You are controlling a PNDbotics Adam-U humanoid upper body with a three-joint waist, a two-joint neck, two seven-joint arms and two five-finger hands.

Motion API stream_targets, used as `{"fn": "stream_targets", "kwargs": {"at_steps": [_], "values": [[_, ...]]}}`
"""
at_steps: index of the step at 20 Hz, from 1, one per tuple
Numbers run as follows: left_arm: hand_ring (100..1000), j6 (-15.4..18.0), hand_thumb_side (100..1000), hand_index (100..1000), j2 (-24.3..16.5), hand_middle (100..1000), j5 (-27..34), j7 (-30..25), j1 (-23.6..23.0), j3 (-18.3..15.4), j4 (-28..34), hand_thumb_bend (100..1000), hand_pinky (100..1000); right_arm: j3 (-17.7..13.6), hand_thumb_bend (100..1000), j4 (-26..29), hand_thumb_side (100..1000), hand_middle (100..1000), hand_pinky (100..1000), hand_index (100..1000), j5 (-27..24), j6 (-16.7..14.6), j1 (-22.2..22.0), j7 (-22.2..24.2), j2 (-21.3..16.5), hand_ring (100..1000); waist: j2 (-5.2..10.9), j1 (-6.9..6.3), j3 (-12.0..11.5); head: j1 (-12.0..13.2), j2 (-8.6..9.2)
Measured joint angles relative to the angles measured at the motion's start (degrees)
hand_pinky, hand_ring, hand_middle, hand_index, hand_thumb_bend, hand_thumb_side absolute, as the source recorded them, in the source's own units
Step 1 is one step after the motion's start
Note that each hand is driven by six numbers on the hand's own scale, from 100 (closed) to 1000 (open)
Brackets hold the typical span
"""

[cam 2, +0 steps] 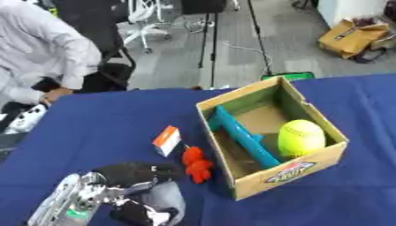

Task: Pick up objects on the table and place them in the box.

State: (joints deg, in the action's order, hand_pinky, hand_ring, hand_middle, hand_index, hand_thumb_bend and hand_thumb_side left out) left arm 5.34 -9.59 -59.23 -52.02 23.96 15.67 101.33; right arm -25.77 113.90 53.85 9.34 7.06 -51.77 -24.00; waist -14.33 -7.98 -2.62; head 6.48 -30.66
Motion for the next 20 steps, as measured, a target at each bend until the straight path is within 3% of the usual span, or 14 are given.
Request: {"fn": "stream_targets", "kwargs": {"at_steps": [9, 16, 20], "values": [[911, 1.6, 795, 1000, 0.0, 1000, -1.3, 0.2, 0.0, 0.0, -1.2, 407, 647, -0.3, 100, 0.0, 797, 689, 836, 712, -0.4, -0.4, 0.0, -0.1, 0.0, 827, -0.01, -0.02, 0.1, 0.0, 0.15], [890, 1.7, 734, 1000, 0.5, 1000, -2.1, 0.2, 0.2, -0.1, -1.7, 381, 581, -0.3, 100, 0.0, 796, 689, 836, 709, -0.8, -0.8, 0.1, -0.2, 0.0, 826, -0.01, -0.02, 0.1, 0.1, 0.53], [855, 1.6, 655, 1000, 0.5, 1000, -2.5, 0.2, 0.2, -0.2, -1.8, 353, 508, -0.3, 100, 0.0, 796, 689, 836, 708, -1.1, -0.9, 0.1, -0.1, 0.0, 826, -0.01, -0.02, 0.1, 0.1, 0.55]]}}
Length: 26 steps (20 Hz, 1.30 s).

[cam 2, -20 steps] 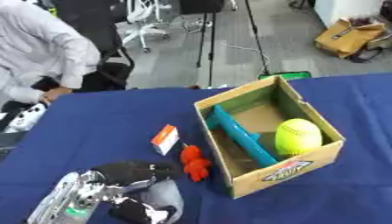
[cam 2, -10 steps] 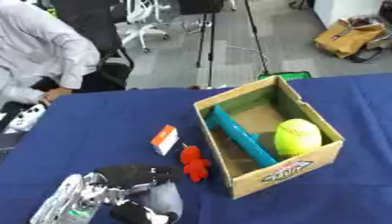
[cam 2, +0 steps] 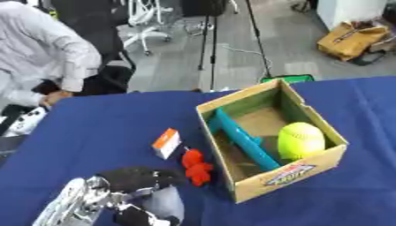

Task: Pick up objects on the table and place them in the box.

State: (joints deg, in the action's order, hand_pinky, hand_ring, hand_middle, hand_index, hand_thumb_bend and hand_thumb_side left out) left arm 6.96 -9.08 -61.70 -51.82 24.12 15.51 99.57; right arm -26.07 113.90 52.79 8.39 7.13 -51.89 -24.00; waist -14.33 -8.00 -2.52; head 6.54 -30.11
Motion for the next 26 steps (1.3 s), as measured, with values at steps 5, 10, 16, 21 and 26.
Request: {"fn": "stream_targets", "kwargs": {"at_steps": [5, 10, 16, 21, 26], "values": [[803, -0.4, 538, 1000, 0.0, 1000, -0.5, 0.1, 0.0, -0.1, -0.3, 307, 463, 0.0, 100, 0.0, 795, 689, 837, 707, -0.3, -0.3, 0.0, 0.0, 0.0, 826, 0.0, 0.0, 0.0, 0.0, 0.0], [765, -0.9, 470, 1000, 0.0, 980, -1.0, 0.0, 0.0, -0.2, -0.1, 288, 421, 0.0, 100, 0.0, 796, 688, 837, 707, -0.5, -0.4, 0.2, 0.0, 0.0, 826, -0.01, -0.01, 0.0, 0.0, 0.02], [732, -1.2, 457, 1000, 0.0, 938, -1.1, 0.0, 0.0, -0.2, 0.0, 263, 376, 0.0, 100, 0.0, 791, 688, 837, 706, -0.7, -0.4, 0.2, 0.0, 0.0, 826, -0.02, -0.12, 0.0, 0.0, 0.24], [679, -1.6, 421, 1000, 0.0, 898, -0.6, 0.0, 0.0, -0.2, 0.0, 232, 308, 0.0, 100, 0.0, 785, 689, 838, 706, -0.9, -0.4, 0.3, 0.0, 0.0, 827, -0.02, -0.15, 0.0, 0.0, 0.46], [631, -2.3, 401, 1000, 0.0, 877, -0.1, -0.1, 0.0, -0.3, 0.2, 201, 267, -0.2, 100, 0.0, 782, 689, 839, 706, -0.9, -0.3, 0.3, 0.0, 0.0, 827, -0.07, -0.15, 0.0, 0.0, 0.49]]}}
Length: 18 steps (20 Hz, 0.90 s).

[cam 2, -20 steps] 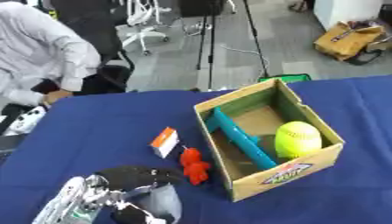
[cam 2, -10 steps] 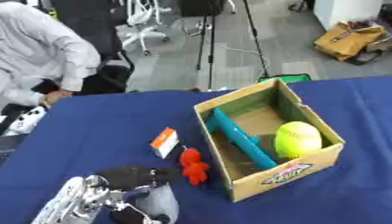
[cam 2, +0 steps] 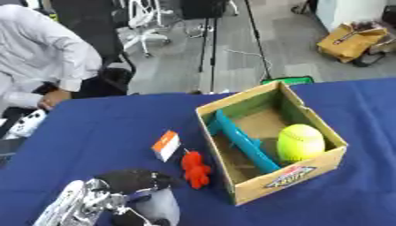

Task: Pick up objects on the table and place them in the box.

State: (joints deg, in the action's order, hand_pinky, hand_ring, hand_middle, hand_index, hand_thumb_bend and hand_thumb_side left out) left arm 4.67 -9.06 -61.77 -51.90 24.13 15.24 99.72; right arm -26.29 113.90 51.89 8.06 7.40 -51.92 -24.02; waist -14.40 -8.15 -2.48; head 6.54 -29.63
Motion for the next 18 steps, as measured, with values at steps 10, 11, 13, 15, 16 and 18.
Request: {"fn": "stream_targets", "kwargs": {"at_steps": [10, 11, 13, 15, 16, 18], "values": [[496, -1.2, 332, 1000, 0.0, 834, 0.2, 0.1, 0.0, -0.3, 1.0, 177, 146, -0.1, 100, 0.0, 779, 689, 839, 706, 0.0, 0.1, 0.1, 0.0, 0.0, 827, -0.08, 0.0, 0.0, 0.0, 0.49], [476, -1.3, 311, 1000, 0.0, 822, 0.2, 0.1, 0.0, -0.3, 1.0, 172, 120, -0.1, 100, 0.0, 778, 689, 839, 705, 0.0, 0.1, 0.1, 0.0, 0.0, 827, -0.08, 0.0, 0.0, 0.0, 0.49], [460, -1.5, 290, 1000, 0.0, 812, 0.2, 0.3, 0.0, -0.3, 1.0, 170, 100, -0.1, 100, 0.0, 777, 689, 839, 705, 0.0, 0.1, 0.1, 0.0, 0.0, 827, -0.09, 0.0, 0.0, 0.0, 0.5], [428, -1.7, 228, 1000, 0.0, 780, 0.2, 0.5, 0.0, -0.3, 1.1, 175, 100, -0.1, 100, 0.0, 776, 689, 839, 705, 0.0, 0.1, 0.1, 0.0, 0.0, 828, -0.09, 0.0, 0.0, 0.0, 0.5], [410, -1.7, 176, 1000, 0.0, 757, 0.2, 0.6, 0.0, -0.3, 1.2, 169, 100, -0.1, 100, 0.0, 775, 689, 839, 704, 0.0, 0.1, 0.1, 0.0, 0.0, 828, -0.09, -0.01, 0.0, 0.0, 0.5], [400, -2.0, 172, 1000, 0.0, 740, 0.1, 1.0, 0.0, -0.3, 1.4, 167, 100, -0.1, 100, 0.0, 773, 689, 839, 703, 0.0, 0.1, 0.1, 0.1, 0.0, 828, -0.09, -0.02, 0.0, 0.0, 0.51]]}}
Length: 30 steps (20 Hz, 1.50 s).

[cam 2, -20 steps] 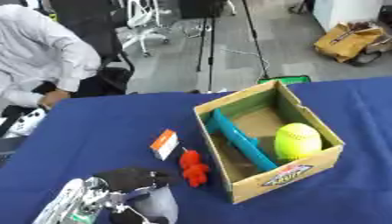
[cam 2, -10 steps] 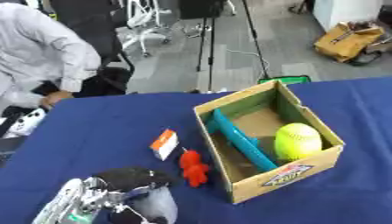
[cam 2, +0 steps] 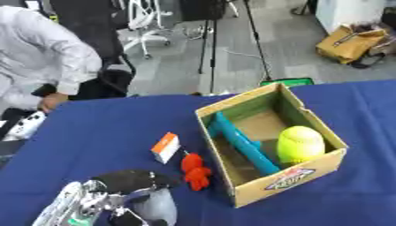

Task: Pick up objects on the table and place them in the box.

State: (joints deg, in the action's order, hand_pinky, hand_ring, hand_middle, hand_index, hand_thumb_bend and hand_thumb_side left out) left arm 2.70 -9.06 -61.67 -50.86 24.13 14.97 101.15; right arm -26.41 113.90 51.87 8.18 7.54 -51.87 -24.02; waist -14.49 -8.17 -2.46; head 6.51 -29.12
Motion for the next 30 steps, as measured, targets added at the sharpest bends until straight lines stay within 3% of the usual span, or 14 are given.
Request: {"fn": "stream_targets", "kwargs": {"at_steps": [30], "values": [[302, -0.8, 167, 1000, 0.0, 628, -0.4, 0.0, 3.6, -0.7, 2.8, 120, 100, 0.0, 100, 0.0, 757, 690, 839, 698, 0.0, 0.1, 0.0, 0.0, -0.3, 827, 0.15, -0.46, -0.3, -0.2, 0.01]]}}
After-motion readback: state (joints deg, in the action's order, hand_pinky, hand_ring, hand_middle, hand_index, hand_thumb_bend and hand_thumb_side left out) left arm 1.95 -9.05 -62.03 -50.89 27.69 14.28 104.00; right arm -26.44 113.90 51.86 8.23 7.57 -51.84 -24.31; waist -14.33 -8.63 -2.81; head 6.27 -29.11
